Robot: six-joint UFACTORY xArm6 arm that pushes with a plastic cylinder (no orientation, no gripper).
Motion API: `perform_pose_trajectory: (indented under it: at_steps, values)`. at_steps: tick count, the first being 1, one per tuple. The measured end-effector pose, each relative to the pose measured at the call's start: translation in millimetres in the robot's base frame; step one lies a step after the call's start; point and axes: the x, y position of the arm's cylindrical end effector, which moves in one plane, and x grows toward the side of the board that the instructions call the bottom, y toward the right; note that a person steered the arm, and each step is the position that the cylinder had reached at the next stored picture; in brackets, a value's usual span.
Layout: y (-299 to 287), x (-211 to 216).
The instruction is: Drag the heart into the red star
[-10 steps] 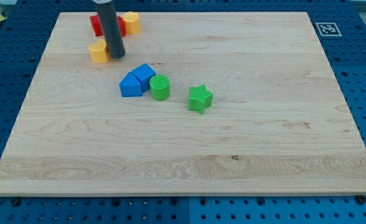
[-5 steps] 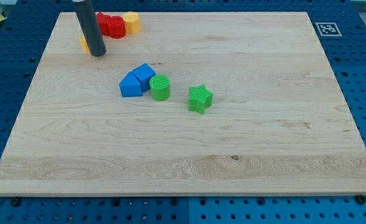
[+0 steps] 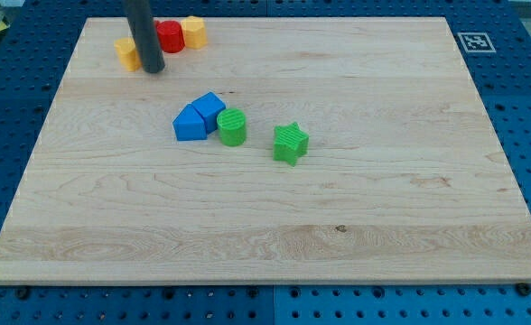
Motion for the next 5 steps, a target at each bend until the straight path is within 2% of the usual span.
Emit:
perform_pose_trajectory:
  at_steps: [1,2,3,5]
  values:
    - [-12.9,13.3]
    - [-42.7,3.3]
    - [-44.2,-26.4]
    - [-43.3,-25.2]
